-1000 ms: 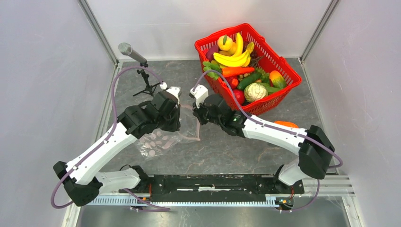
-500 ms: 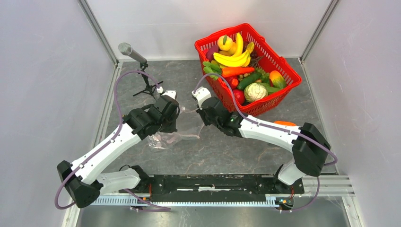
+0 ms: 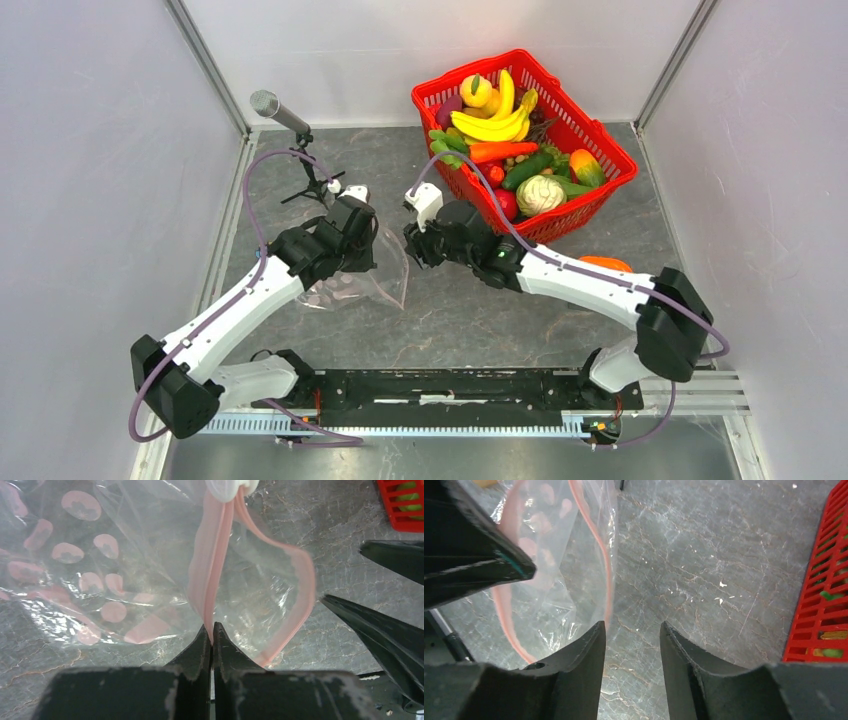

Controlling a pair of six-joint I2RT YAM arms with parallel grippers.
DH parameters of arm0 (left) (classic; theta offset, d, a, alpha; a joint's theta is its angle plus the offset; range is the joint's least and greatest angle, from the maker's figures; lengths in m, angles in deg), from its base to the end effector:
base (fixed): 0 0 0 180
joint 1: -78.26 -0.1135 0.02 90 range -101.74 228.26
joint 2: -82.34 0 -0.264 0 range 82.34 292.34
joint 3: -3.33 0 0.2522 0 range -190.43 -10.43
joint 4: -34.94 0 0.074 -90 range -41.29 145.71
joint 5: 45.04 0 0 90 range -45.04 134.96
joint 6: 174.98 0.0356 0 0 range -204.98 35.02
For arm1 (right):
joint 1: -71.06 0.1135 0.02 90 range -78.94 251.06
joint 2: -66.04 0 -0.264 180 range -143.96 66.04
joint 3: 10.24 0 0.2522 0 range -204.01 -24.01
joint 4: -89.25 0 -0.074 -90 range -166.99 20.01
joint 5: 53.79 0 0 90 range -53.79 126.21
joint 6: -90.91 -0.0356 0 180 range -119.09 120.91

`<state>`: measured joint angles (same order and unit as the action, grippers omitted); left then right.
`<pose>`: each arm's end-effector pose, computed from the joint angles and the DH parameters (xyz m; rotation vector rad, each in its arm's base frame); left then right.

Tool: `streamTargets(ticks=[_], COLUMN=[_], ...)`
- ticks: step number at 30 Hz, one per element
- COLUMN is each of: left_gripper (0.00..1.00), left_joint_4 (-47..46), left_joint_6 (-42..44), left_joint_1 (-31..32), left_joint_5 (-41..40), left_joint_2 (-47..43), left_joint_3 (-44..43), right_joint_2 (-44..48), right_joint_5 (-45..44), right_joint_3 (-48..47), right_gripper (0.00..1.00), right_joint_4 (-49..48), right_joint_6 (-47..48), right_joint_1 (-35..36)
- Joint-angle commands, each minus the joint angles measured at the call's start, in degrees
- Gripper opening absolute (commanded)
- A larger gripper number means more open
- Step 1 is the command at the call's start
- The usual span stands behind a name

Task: Place the food in the zip-top bag and seal the zipper
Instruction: Open the zipper of the food storage bag, then pick up the fake vegetable from the bin.

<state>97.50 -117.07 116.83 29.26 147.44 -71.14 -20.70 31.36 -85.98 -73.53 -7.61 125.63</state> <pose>0.1800 -0.1312 0.3073 0.0263 2.4608 -0.1965 0.2048 0.2826 0.2772 -0.7776 1.9666 0.5854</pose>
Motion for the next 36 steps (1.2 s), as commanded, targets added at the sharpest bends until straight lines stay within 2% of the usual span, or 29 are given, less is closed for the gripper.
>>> streamTargets(ticks=[1, 3, 6, 7, 11, 14, 17, 24, 27, 32, 34, 36], left_gripper=[0.02, 0.02, 0.02, 0.02, 0.02, 0.02, 0.02, 0.02, 0.02, 0.02, 0.02, 0.02], left_joint_4=[-4.5, -5.2, -5.7, -5.9, -6.9, -7.5, -7.8, -8.1, -8.4, -8.4, -8.4, -8.4], left_joint_6=[0.6, 1.3, 1.4, 1.4, 1.7, 1.7, 1.8, 2.3, 2.6, 3.2, 3.1, 3.3], left_joint_1=[-1.1, -1.2, -1.2, -1.2, -1.2, -1.2, -1.2, -1.2, -1.2, -1.2, -1.2, -1.2], left_joint_5=[1.8, 2.6, 2.8, 3.2, 4.1, 4.8, 5.5, 6.0, 5.9, 6.3, 6.4, 6.5], left_joint_2=[-1.2, -1.3, -1.3, -1.4, -2.1, -2.4, -2.5, -3.0, -3.6, -4.0, -4.1, -4.2], left_joint_3=[0.6, 0.9, 1.0, 1.1, 1.9, 2.5, 2.8, 3.0, 3.1, 2.9, 2.9, 2.8], right_joint_2=[5.3, 7.8, 12.4, 13.9, 19.9, 22.2, 22.7, 21.0, 18.8, 15.2, 14.0, 12.5], right_joint_5=[2.1, 2.6, 1.5, 0.1, -11.8, -20.8, -24.1, -23.2, -18.6, -9.9, -6.1, -4.6], right_joint_3=[0.0, 1.2, 2.9, 3.3, 3.1, 1.0, -2.3, -7.8, -8.7, -9.1, -8.7, -9.3], right_gripper=[0.49, 0.49, 0.59, 0.59, 0.66, 0.66, 0.67, 0.77, 0.77, 0.89, 0.98, 0.98], right_joint_4=[-2.5, -3.0, -5.3, -5.4, -4.2, -2.9, 0.7, 7.9, 10.9, 14.5, 15.0, 16.5], right_joint_6=[0.5, 0.0, -0.3, 0.3, 3.4, 5.6, 6.8, 6.5, 5.9, 6.0, 6.7, 7.1], right_joint_1=[-0.3, -0.3, -0.4, -0.4, -0.9, -3.0, -7.5, -18.9, -24.5, -32.4, -34.8, -36.5])
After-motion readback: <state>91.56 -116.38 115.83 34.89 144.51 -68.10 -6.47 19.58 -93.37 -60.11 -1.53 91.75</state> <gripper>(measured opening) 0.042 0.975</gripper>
